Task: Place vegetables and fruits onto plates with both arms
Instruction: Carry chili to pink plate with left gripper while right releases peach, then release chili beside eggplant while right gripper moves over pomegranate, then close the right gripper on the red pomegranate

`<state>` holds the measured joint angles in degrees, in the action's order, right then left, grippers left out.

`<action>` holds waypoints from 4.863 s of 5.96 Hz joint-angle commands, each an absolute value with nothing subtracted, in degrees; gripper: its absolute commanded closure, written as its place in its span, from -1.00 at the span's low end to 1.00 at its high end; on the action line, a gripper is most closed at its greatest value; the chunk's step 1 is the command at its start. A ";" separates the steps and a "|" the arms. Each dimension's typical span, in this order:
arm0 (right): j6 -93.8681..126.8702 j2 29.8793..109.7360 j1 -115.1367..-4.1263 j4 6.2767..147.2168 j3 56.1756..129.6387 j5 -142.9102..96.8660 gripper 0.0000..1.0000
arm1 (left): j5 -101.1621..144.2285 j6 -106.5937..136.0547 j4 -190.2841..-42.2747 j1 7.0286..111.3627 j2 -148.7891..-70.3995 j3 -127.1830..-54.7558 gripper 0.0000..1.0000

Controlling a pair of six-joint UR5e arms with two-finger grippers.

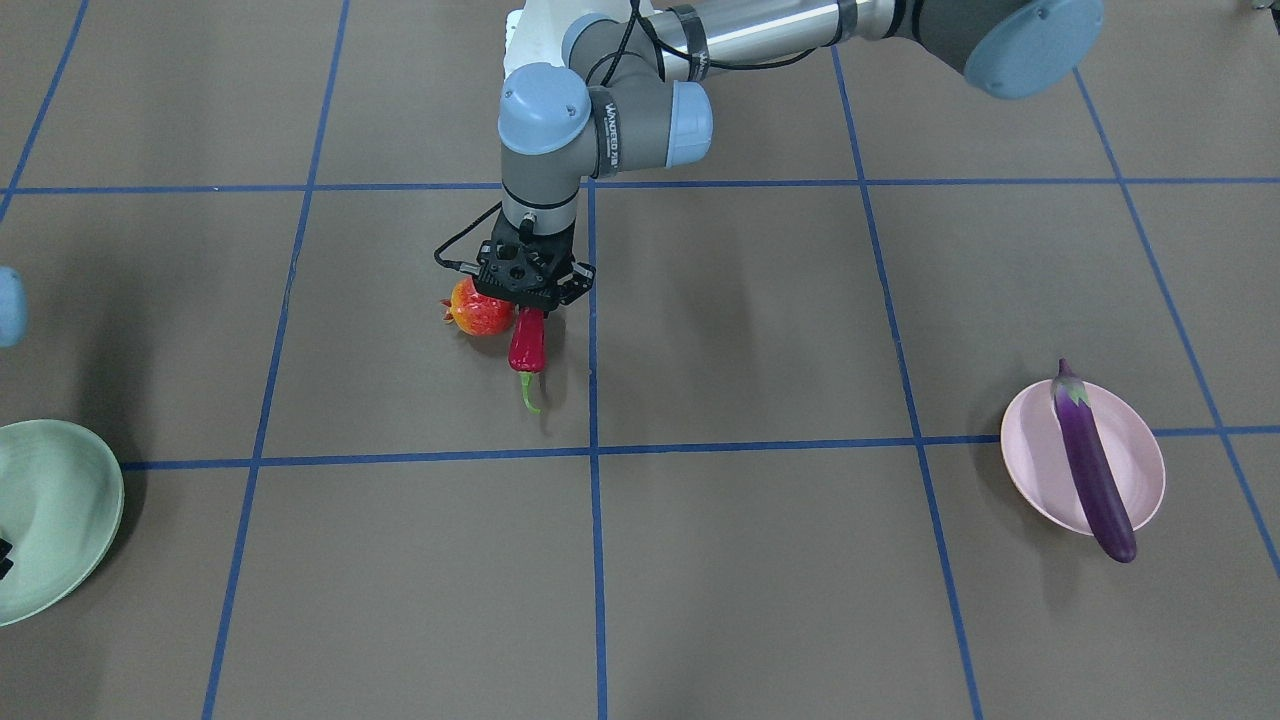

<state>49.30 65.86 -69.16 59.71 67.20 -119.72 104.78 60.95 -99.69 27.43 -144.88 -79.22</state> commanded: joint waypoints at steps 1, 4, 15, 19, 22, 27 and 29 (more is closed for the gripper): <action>50.09 66.00 -68.73 59.42 72.39 -124.24 -1.00 | 110.87 61.95 -94.51 38.68 -135.33 -91.53 1.00; 63.73 67.68 -62.97 59.15 85.20 -131.58 -1.00 | 124.63 60.73 -94.92 53.07 -116.87 -92.72 1.00; 86.17 69.34 -44.16 59.24 99.84 -118.76 -1.00 | 126.56 38.23 -95.89 63.46 -110.21 -85.34 -1.00; 94.57 67.42 -33.42 62.29 99.93 -109.89 -1.00 | 126.56 38.67 -95.89 63.37 -110.57 -85.69 -1.00; 95.01 66.10 -30.24 67.84 100.02 -105.57 -1.00 | 126.56 38.67 -95.89 63.37 -110.57 -85.52 -1.00; 95.10 65.83 -28.39 70.05 99.84 -103.80 -0.93 | 126.65 41.04 -95.89 63.37 -110.39 -87.45 -1.00; 95.97 65.92 -27.78 69.96 100.11 -101.87 0.24 | 126.65 41.13 -95.80 63.37 -109.95 -88.41 -1.00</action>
<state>95.51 65.89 -28.02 69.98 100.00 -102.74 126.64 41.07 -95.82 63.37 -110.17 -87.91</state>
